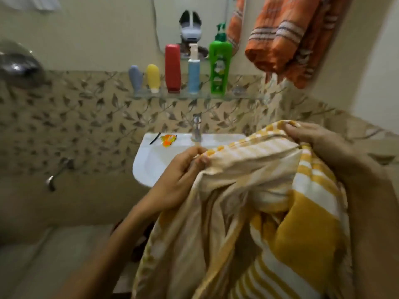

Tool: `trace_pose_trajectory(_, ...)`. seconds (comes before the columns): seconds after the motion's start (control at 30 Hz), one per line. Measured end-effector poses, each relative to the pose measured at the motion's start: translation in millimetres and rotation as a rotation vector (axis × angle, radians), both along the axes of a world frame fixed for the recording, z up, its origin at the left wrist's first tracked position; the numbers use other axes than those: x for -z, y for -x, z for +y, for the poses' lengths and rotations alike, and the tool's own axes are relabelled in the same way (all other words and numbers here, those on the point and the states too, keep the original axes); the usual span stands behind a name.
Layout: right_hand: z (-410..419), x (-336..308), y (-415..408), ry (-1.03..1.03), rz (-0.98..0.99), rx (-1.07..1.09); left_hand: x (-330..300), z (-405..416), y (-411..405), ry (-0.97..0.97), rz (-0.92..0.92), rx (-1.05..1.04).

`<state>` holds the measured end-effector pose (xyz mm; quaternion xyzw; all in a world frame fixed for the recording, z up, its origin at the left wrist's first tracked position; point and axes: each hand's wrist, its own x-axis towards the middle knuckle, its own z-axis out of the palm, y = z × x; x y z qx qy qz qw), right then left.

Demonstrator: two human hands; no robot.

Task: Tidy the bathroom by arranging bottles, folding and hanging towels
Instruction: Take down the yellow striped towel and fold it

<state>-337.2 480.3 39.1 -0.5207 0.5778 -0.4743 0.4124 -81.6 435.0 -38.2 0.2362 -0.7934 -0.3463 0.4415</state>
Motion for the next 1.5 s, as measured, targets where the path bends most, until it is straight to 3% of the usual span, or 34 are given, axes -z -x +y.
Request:
trace_pose_trajectory(0.07, -3.2, 32.0, -1.6, -0.029, 0.132, 0.001, 17.8, 8.3, -6.0, -0.061, -0.047, -0.041)
trace_pose_trajectory(0.2, -11.5, 74.3, -24.1, 0.105, 0.295, -0.027, 42.0, 20.2, -18.6, -0.23, -0.073, -0.097)
trace_pose_trajectory(0.33, -13.1, 111.3, -40.0, 0.229, 0.293, -0.054, 59.2, 26.8, -23.3, -0.368, -0.101, -0.081)
trace_pose_trajectory(0.43, -16.1, 126.2, -44.9, 0.288, 0.162, -0.062, 66.3, 25.7, -25.3, -0.234, -0.157, -0.129)
trace_pose_trajectory(0.57, -20.0, 128.9, -50.5, 0.281, 0.039, -0.082, 76.5, 18.1, -32.2, -0.027, -0.353, -0.405)
trace_pose_trajectory(0.77, -19.9, 120.5, -77.0, 0.267, -0.152, -0.19, 108.3, 18.4, -32.4, 0.176, -0.24, -0.567)
trace_pose_trajectory(0.9, -19.9, 111.3, -93.2, 0.29, -0.186, -0.284, 162.2, 25.2, -23.4, -0.068, -0.385, -0.55)
trace_pose_trajectory(1.03, -21.4, 100.6, -101.3, 0.322, -0.227, -0.339, 198.3, 24.3, -18.5, -0.315, -0.356, -0.575)
trace_pose_trajectory(1.27, -27.2, 83.3, -85.3, 0.411, 0.162, -0.262, 187.3, 23.0, -23.1, -0.379, -0.012, -0.671)
trace_pose_trajectory(1.37, -27.7, 97.1, -70.3, 0.289, 0.436, -0.134, 151.2, 22.7, -26.3, -0.306, 0.151, -0.692)
trace_pose_trajectory(1.43, -22.8, 108.3, -74.0, 0.185, 0.534, -0.2, 121.8, 21.0, -28.8, -0.205, 0.189, -0.612)
trace_pose_trajectory(1.5, -17.3, 116.6, -88.5, 0.147, 0.554, -0.386, 95.2, 20.5, -27.4, -0.147, 0.104, -0.461)
